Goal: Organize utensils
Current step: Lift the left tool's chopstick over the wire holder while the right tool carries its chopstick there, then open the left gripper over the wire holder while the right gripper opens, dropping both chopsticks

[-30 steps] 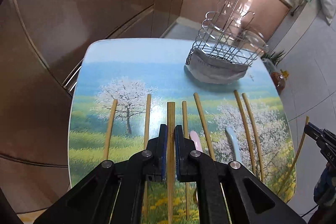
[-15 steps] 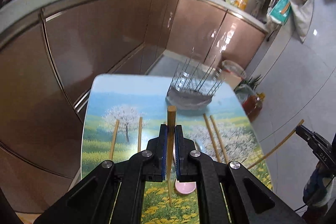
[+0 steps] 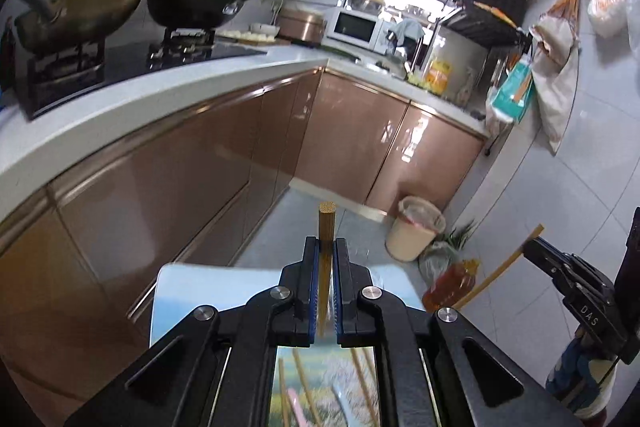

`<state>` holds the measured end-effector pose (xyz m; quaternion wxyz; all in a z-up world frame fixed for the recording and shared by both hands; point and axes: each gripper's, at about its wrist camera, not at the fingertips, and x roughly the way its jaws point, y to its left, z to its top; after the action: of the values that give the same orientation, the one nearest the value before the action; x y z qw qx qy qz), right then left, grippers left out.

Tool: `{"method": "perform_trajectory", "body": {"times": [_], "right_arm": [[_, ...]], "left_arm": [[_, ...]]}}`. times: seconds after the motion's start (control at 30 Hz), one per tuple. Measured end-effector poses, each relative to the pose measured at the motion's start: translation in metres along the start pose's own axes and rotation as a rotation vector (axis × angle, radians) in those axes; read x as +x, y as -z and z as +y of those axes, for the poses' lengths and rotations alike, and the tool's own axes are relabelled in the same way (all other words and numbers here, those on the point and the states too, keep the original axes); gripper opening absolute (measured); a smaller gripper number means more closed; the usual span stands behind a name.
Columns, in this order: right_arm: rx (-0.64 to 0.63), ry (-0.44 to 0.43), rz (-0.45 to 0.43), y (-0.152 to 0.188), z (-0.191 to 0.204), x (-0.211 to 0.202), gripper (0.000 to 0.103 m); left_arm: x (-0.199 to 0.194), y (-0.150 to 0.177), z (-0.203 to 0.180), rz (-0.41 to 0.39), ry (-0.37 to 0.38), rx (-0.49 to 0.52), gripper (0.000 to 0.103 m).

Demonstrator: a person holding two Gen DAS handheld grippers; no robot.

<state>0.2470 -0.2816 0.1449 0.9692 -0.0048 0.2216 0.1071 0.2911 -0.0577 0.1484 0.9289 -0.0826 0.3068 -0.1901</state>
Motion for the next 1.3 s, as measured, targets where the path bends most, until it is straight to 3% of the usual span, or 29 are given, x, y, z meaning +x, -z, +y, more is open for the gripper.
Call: {"method": "perform_trajectory", "body": {"times": [0.13, 0.27, 0.57, 0.8, 1.07, 1.17, 1.2, 1.23, 1.3], "right_arm": [[0.003, 0.020, -0.012, -0.019, -0.002, 0.040, 0.006], [0.015, 0.048, -0.005, -0.015, -0.007, 0.077, 0.006], [0.064, 0.060, 0.086, 0.040, -0.024, 0.151, 0.006], [0.142, 0.068, 0.125, 0.071, -0.040, 0.170, 0.007], [0.201, 0.095, 0.144, 0.082, -0.057, 0.161, 0.009], [0.195, 0.105, 0.144, 0.082, -0.057, 0.152, 0.027], [0.194, 0.107, 0.143, 0.081, -0.056, 0.150, 0.031], [0.192, 0.108, 0.142, 0.081, -0.055, 0.147, 0.031], [0.191, 0.109, 0.142, 0.080, -0.053, 0.142, 0.032]], "left_arm": [[0.026, -0.020, -0.008, -0.020, 0.011, -0.016, 0.006], [0.072, -0.021, -0.008, 0.000, -0.006, -0.028, 0.006], [0.160, 0.015, -0.001, 0.115, -0.058, -0.045, 0.006], [0.178, 0.033, 0.000, 0.154, -0.126, -0.012, 0.006], [0.161, 0.039, 0.012, 0.137, -0.167, -0.016, 0.007], [0.154, 0.040, 0.013, 0.132, -0.159, -0.023, 0.021], [0.149, 0.040, 0.013, 0.123, -0.165, -0.017, 0.032], [0.143, 0.040, 0.012, 0.111, -0.173, -0.010, 0.042], [0.135, 0.040, 0.013, 0.098, -0.174, -0.007, 0.045]]}}
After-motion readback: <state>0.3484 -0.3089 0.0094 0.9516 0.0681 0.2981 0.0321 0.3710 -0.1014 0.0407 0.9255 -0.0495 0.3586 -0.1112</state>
